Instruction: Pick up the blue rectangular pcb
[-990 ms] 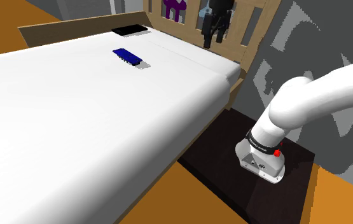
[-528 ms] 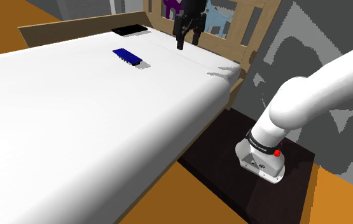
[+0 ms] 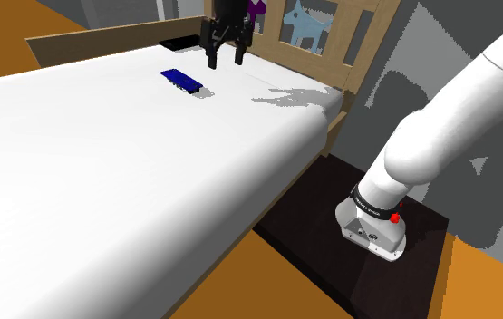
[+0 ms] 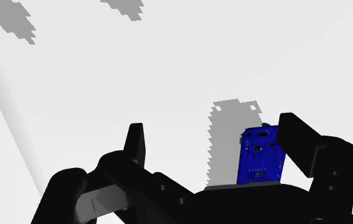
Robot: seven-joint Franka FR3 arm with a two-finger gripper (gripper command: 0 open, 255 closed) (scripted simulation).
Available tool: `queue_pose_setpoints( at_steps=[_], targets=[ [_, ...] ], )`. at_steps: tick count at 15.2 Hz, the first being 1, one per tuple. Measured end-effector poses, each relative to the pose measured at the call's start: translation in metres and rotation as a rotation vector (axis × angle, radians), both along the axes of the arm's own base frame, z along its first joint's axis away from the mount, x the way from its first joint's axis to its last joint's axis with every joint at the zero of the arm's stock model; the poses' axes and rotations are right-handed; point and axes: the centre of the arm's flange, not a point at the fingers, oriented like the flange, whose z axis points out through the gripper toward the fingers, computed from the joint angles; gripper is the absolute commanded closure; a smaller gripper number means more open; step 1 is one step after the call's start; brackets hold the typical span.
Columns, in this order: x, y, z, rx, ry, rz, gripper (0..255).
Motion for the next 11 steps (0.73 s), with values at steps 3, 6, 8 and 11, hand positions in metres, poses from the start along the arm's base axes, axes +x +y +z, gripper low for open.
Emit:
queue_pose_setpoints(
  at_steps=[3, 6, 8, 11],
  targets=[
    [0.029, 0.023, -0.008, 0.018, -0.010, -0.011, 0],
    [0.058, 0.043, -0.012, 0.037, -0.020, -0.022, 0],
    [0.067, 0.050, -0.014, 0.044, -0.024, -0.027, 0],
    [0.073, 0.054, -0.028, 0.046, -0.025, -0.028, 0]
  ],
)
